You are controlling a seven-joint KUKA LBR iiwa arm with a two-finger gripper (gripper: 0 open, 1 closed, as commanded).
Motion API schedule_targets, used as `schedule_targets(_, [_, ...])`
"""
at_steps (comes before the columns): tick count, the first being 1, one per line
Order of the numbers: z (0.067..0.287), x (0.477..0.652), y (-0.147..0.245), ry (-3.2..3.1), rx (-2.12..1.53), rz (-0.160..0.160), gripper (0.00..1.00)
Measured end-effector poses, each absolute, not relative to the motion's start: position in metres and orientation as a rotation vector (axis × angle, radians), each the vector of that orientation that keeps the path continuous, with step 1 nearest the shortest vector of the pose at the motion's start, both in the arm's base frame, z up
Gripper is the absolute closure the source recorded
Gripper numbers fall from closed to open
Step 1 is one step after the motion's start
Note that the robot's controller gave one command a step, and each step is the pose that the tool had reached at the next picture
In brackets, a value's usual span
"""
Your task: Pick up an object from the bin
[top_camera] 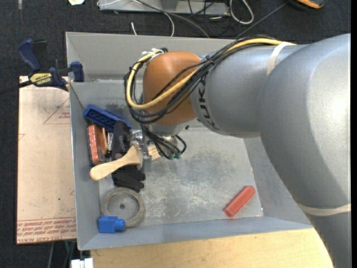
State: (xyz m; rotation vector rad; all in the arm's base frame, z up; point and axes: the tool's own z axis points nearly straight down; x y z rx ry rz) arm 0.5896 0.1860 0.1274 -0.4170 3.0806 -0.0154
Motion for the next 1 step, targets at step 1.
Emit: schedule_targets(1, [0.1612, 0.5924, 0.1871, 3.073, -0.453, -0.014, 1.00])
